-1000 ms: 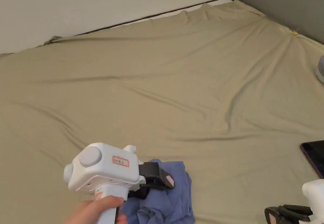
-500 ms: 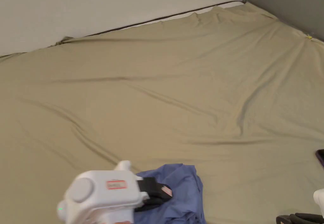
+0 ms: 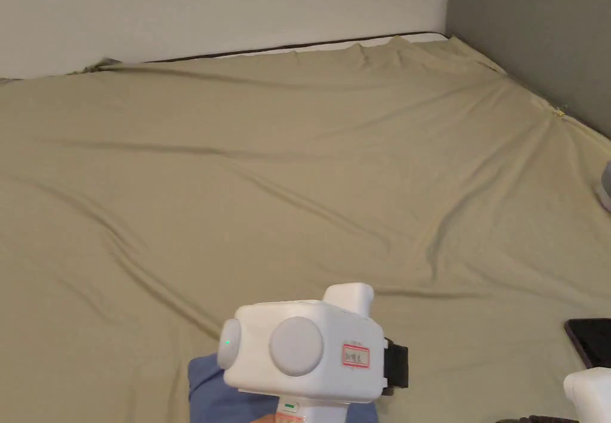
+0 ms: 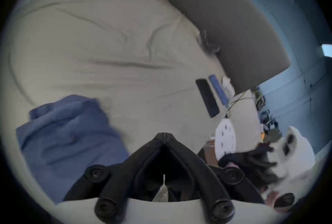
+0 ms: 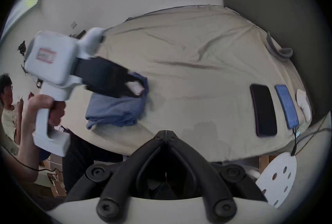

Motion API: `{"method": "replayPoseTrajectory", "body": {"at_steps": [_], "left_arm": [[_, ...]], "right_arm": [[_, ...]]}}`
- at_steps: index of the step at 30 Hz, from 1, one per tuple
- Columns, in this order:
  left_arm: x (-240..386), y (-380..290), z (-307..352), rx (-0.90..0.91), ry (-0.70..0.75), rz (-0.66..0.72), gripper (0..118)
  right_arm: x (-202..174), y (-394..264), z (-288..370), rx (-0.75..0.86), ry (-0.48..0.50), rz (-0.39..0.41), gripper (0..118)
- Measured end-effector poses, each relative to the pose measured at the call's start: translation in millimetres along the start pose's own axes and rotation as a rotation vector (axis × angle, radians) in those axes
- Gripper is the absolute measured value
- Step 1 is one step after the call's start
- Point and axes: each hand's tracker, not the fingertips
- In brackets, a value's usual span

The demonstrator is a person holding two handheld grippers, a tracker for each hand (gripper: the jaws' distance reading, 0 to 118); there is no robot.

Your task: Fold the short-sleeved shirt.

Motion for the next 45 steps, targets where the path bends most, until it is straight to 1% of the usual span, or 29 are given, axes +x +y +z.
{"method": "replayPoseTrajectory", "body": {"at_steps": [1, 4, 7, 8, 9, 11, 13, 14, 15, 16, 17, 18, 19, 20, 21, 22, 24, 27, 29, 30, 31, 32, 34, 35, 36, 37, 39, 42, 45], "left_arm": [[-18, -9, 41, -0.115, 0.318, -0.078, 0], [-32, -34, 122, -0.044, 0.538, -0.179, 0], [-58, -59, 180, 0.006, 0.735, -0.151, 0], [-66, -65, 189, 0.019, 0.795, -0.135, 0], [-74, -71, 197, 0.029, 0.829, -0.118, 0], [-99, -85, 208, 0.042, 0.808, -0.037, 0], [-123, -92, 205, 0.021, 0.758, 0.056, 0], [-133, -94, 203, 0.009, 0.735, 0.075, 0], [-145, -95, 201, 0.014, 0.683, 0.117, 3], [-161, -96, 198, 0.038, 0.579, 0.191, 27], [-179, -96, 194, 0.062, 0.478, 0.259, 74], [-201, -98, 185, 0.103, 0.337, 0.357, 102], [-223, -100, 166, 0.128, 0.147, 0.436, 102], [-236, -103, 152, 0.146, 0.027, 0.461, 102], [-238, -94, 133, 0.234, -0.304, 0.59, 102], [-247, -92, 119, 0.218, -0.329, 0.629, 102], [-257, -94, 93, 0.132, -0.254, 0.627, 102], [-270, -92, 57, 0.046, -0.228, 0.617, 102], [-283, -94, 55, 0.165, -0.436, 0.646, 102], [-285, -92, 43, 0.202, -0.57, 0.712, 102], [-285, -91, 30, 0.186, -0.6, 0.753, 102], [-288, -94, 18, 0.165, -0.582, 0.77, 102], [-282, -92, 12, 0.189, -0.596, 0.681, 90], [-283, -92, 16, 0.192, -0.594, 0.668, 78], [-279, -94, 16, 0.175, -0.574, 0.684, 45], [-274, -94, 18, 0.197, -0.764, 0.756, 31], [-278, -101, 19, 0.2, -0.781, 0.814, 31], [-264, -95, 26, 0.212, -0.747, 0.788, 31], [-250, -80, 34, 0.237, -0.801, 0.756, 31]], "right_arm": [[-10, 11, -2, 0.006, 0.012, 0.044, 2], [-55, 48, -19, 0.005, 0.05, 0.201, 2], [-102, 79, -60, 0.006, 0.067, 0.348, 2], [-111, 86, -86, -0.01, 0.062, 0.358, 2], [-117, 89, -110, -0.033, 0.057, 0.369, 2], [-122, 89, -169, -0.146, 0.028, 0.38, 2], [-115, 76, -231, -0.333, -0.06, 0.437, 2], [-111, 69, -242, -0.372, -0.048, 0.431, 2], [-109, 66, -241, -0.328, -0.034, 0.412, 2], [-106, 78, -224, -0.251, -0.007, 0.363, 2], [-102, 84, -220, -0.286, 0.023, 0.334, 2], [-97, 86, -220, -0.29, 0.055, 0.33, 2], [-91, 87, -216, -0.304, 0.071, 0.315, 2], [-85, 87, -216, -0.314, 0.087, 0.289, 2], [-78, 86, -219, -0.314, 0.118, 0.243, 2], [-72, 86, -220, -0.308, 0.143, 0.188, 2], [-63, 84, -220, -0.302, 0.176, 0.112, 2], [-60, 83, -221, -0.298, 0.187, 0.116, 2], [-61, 84, -222, -0.303, 0.191, 0.118, 2], [-62, 84, -222, -0.304, 0.194, 0.121, 2], [-63, 85, -223, -0.308, 0.191, 0.131, 2], [-64, 85, -223, -0.311, 0.19, 0.14, 2], [-63, 86, -223, -0.313, 0.191, 0.146, 2], [-61, 86, -223, -0.312, 0.194, 0.143, 2], [-60, 86, -223, -0.312, 0.2, 0.133, 2], [-59, 86, -224, -0.312, 0.205, 0.127, 2], [-58, 86, -224, -0.309, 0.221, 0.116, 2], [-59, 84, -217, -0.294, 0.217, 0.12, 2], [-59, 82, -202, -0.255, 0.216, 0.108, 2]]}}
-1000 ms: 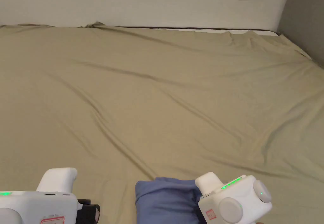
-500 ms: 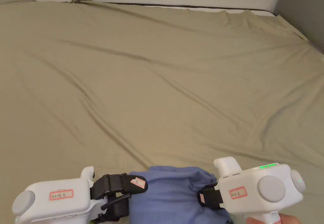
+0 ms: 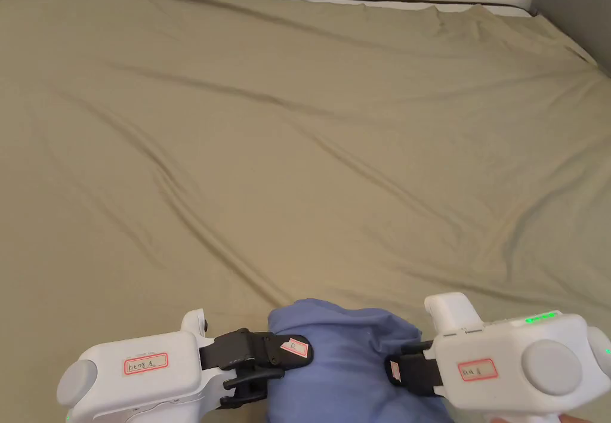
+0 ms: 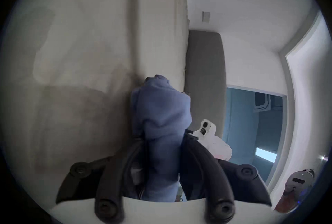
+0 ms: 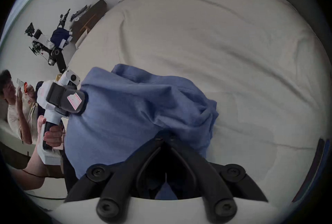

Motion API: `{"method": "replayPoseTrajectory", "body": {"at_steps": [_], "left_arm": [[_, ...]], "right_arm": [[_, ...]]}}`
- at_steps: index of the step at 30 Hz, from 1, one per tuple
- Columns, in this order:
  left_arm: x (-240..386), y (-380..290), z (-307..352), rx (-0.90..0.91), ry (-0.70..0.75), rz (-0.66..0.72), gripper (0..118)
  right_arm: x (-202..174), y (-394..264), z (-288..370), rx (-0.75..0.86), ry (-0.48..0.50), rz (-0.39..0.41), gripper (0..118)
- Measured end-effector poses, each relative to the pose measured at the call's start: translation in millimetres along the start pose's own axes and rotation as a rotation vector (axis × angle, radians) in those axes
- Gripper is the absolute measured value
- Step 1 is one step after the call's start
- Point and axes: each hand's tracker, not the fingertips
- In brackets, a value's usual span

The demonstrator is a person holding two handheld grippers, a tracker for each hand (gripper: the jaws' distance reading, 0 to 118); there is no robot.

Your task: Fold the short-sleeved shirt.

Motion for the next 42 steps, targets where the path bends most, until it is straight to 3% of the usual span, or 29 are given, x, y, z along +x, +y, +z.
{"method": "replayPoseTrajectory", "body": {"at_steps": [3, 5, 11, 17, 19, 22, 23, 25, 27, 28, 30, 31, 32, 33, 34, 36, 39, 42], "left_arm": [[9, 14, 8, -0.029, -0.092, 0.015, 30], [16, 24, 28, -0.043, -0.059, -0.027, 30], [49, 48, 169, 0.053, 0.046, -0.086, 30], [112, 74, 340, 0.202, 0.558, -0.163, 30], [130, 87, 371, 0.196, 0.703, -0.202, 30], [139, 103, 398, 0.232, 0.888, -0.13, 30], [136, 105, 403, 0.242, 0.911, -0.088, 35], [136, 100, 407, 0.361, 0.971, -0.053, 85], [150, 79, 411, 0.519, 1.044, -0.169, 87], [164, 69, 425, 0.624, 1.201, -0.289, 87], [204, 28, 417, 0.742, 1.081, -0.409, 87], [232, -2, 396, 0.767, 1.075, -0.555, 82], [256, -24, 378, 0.774, 1.13, -0.675, 68], [283, -48, 351, 0.76, 1.231, -0.803, 22], [303, -70, 327, 0.818, 1.292, -0.956, 2], [334, -103, 290, 0.999, 1.256, -1.129, 2], [374, -137, 225, 1.011, 1.028, -1.158, 2], [389, -162, 145, 1.131, 1.076, -1.371, 2]], "right_arm": [[-8, -6, 21, 0.043, 0.027, -0.032, 2], [-19, -9, 33, 0.062, 0.013, -0.043, 2], [-70, 1, 51, 0.132, -0.015, -0.043, 2], [-127, 25, 31, 0.146, 0.066, 0.032, 2], [-144, 29, 22, 0.127, 0.115, 0.049, 2], [-162, 32, 12, 0.105, 0.135, 0.091, 2], [-165, 32, 12, 0.1, 0.137, 0.096, 2], [-168, 30, 17, 0.111, 0.145, 0.111, 2], [-157, 29, 28, 0.128, 0.141, 0.113, 2], [-155, 29, 36, 0.142, 0.132, 0.113, 2], [-148, 28, 65, 0.212, 0.089, 0.138, 2], [-145, 28, 80, 0.247, 0.069, 0.147, 2], [-143, 28, 97, 0.29, 0.037, 0.161, 2], [-141, 27, 119, 0.345, 0.007, 0.177, 2], [-140, 26, 140, 0.404, -0.023, 0.19, 2], [-138, 22, 186, 0.548, -0.11, 0.213, 2], [-144, 12, 243, 0.749, -0.358, 0.285, 2], [-140, 9, 284, 0.889, -0.452, 0.269, 2]]}}
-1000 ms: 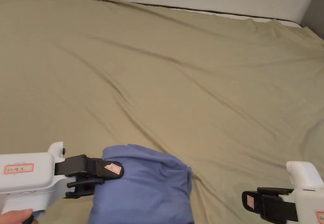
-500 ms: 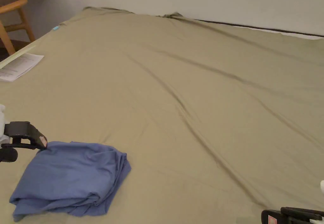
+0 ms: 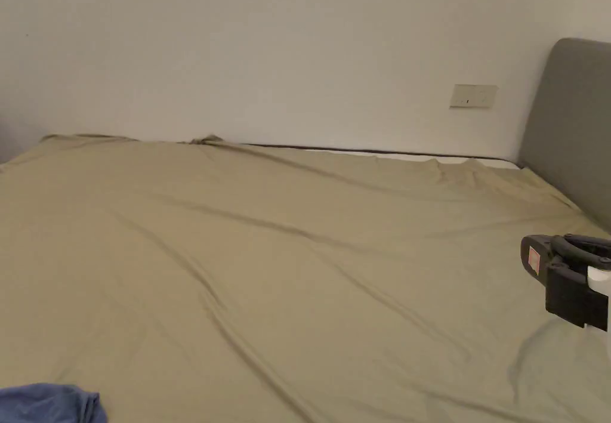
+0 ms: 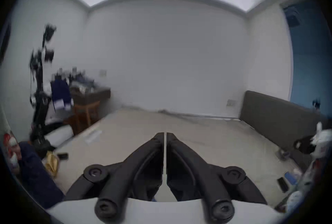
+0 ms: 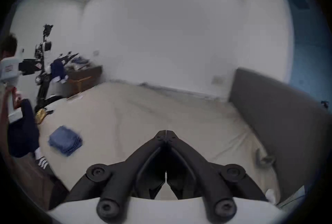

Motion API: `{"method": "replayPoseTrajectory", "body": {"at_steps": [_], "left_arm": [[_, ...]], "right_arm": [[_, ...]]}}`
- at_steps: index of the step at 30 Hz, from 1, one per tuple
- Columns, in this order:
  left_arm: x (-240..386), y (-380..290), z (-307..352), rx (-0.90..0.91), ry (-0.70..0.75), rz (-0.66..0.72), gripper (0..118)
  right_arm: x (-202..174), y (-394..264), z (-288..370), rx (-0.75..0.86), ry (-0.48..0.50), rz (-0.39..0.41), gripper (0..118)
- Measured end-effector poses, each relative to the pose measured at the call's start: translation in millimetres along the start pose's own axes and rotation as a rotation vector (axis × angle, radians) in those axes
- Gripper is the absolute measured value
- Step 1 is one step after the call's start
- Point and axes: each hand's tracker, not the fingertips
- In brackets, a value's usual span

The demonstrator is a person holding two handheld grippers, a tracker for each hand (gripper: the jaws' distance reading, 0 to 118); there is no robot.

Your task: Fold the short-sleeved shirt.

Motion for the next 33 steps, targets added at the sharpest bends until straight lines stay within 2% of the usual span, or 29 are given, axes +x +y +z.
{"method": "replayPoseTrajectory", "body": {"at_steps": [2, 3, 6, 9, 11, 12, 13, 14, 15, 16, 17, 18, 20, 22, 25, 26, 30, 31, 32, 33], "left_arm": [[48, 3, -5, -0.007, 0.023, -0.09, 2], [63, 3, -7, -0.007, -0.045, -0.115, 2], [96, 5, -14, -0.125, -0.282, -0.043, 2], [116, 4, -11, -0.108, -0.208, -0.078, 2], [121, 9, -6, -0.075, -0.144, -0.106, 2], [121, 11, -5, -0.068, -0.148, -0.102, 4], [121, 14, -3, -0.061, -0.153, -0.089, 12], [121, 16, -1, -0.056, -0.158, -0.065, 27], [121, 17, 2, -0.041, -0.172, -0.041, 77], [122, 17, 4, -0.031, -0.175, -0.033, 109], [124, 17, 4, -0.035, -0.173, -0.038, 118], [126, 16, 7, -0.037, -0.173, -0.032, 118], [129, 13, 12, -0.025, -0.14, -0.045, 118], [131, 9, 9, -0.029, -0.122, -0.043, 118], [129, 9, 6, -0.026, -0.122, -0.021, 118], [128, 9, 5, -0.019, -0.126, -0.007, 118], [127, 15, 10, 0.042, -0.128, 0.006, 118], [127, 16, 12, 0.057, -0.131, 0.005, 118], [126, 18, 14, 0.062, -0.142, 0.024, 118], [124, 19, 15, 0.07, -0.179, 0.082, 118]], "right_arm": [[16, 12, 9, 0.044, -0.008, -0.03, 2], [23, 18, 12, 0.047, 0.007, -0.048, 2], [44, 28, 13, 0.078, -0.001, -0.075, 2], [50, 31, 12, 0.095, -0.063, -0.039, 2], [53, 32, 13, 0.099, -0.066, -0.03, 2], [54, 32, 14, 0.104, -0.062, -0.029, 2], [54, 31, 13, 0.112, -0.061, -0.034, 6], [54, 31, 13, 0.123, -0.067, -0.043, 33], [54, 31, 14, 0.138, -0.085, -0.056, 95], [55, 31, 12, 0.142, -0.1, -0.064, 118], [54, 32, 8, 0.123, -0.108, -0.061, 118], [51, 29, 7, 0.193, -0.12, -0.048, 118], [47, 35, 1, 0.143, -0.141, -0.028, 118], [45, 36, -1, 0.155, -0.109, -0.028, 118], [54, 38, 3, 0.175, 0.013, -0.133, 118], [55, 39, 0, 0.164, 0.021, -0.162, 118], [57, 40, 7, 0.197, 0.058, -0.172, 118], [55, 41, 6, 0.197, 0.052, -0.184, 118], [52, 39, 6, 0.187, -0.002, -0.203, 118], [48, 38, 12, 0.205, -0.055, -0.183, 118]]}}
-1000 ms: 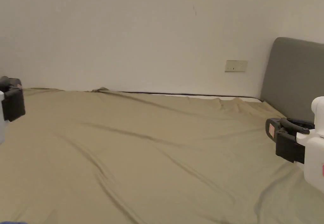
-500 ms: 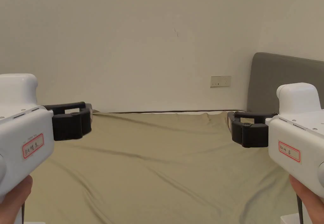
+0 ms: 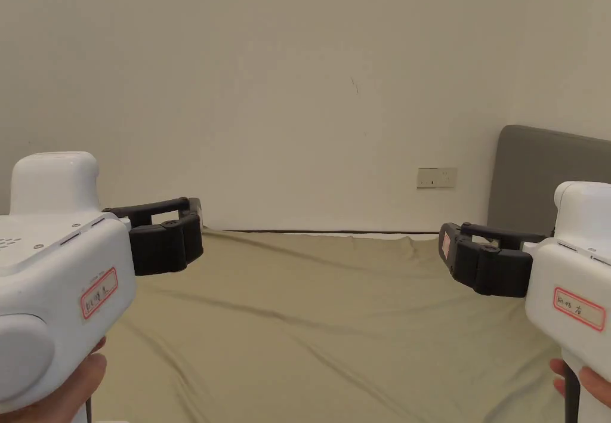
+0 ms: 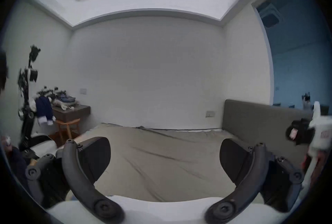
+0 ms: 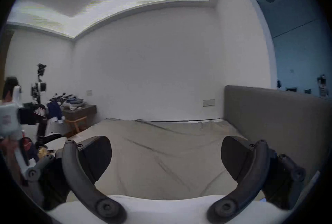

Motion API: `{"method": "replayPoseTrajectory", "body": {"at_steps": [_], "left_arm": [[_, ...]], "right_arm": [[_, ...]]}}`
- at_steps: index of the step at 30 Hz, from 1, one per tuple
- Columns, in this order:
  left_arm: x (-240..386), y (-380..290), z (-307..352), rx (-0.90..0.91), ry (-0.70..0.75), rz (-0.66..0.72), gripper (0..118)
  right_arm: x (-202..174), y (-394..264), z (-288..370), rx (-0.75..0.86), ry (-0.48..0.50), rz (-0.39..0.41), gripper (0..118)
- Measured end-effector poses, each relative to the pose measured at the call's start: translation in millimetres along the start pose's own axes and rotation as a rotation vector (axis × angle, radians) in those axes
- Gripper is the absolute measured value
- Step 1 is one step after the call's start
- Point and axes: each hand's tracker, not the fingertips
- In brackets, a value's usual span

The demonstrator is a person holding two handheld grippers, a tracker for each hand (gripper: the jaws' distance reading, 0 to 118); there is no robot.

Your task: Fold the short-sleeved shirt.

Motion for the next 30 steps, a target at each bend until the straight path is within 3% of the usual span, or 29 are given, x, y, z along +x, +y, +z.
{"method": "replayPoseTrajectory", "body": {"at_steps": [3, 6, 12, 14, 16, 19, 25, 30], "left_arm": [[-7, 5, 0, -0.016, -0.065, 0.105, 118], [-6, 8, 0, -0.023, 0.033, 0.127, 118], [8, -3, -13, -0.079, 0.306, -0.099, 118], [10, -12, -14, -0.046, 0.308, -0.156, 118], [7, -15, -12, -0.038, 0.292, -0.103, 118], [0, -15, -13, -0.063, 0.251, 0.004, 118], [-3, -9, -9, -0.046, 0.288, -0.01, 118], [-3, -6, -5, -0.061, 0.267, -0.034, 118]], "right_arm": [[-9, -5, 2, 0.047, -0.091, 0.087, 118], [-11, -12, 6, 0.081, -0.086, 0.069, 118], [-8, -11, -1, -0.024, -0.106, 0.025, 118], [-8, -9, -1, -0.047, -0.142, 0.015, 118], [-9, -6, -1, -0.08, -0.155, -0.004, 118], [-6, -5, 4, -0.096, -0.073, 0.025, 118], [-19, -1, 8, -0.038, -0.08, 0.078, 118], [-25, 6, 0, -0.051, -0.12, 0.064, 118]]}}
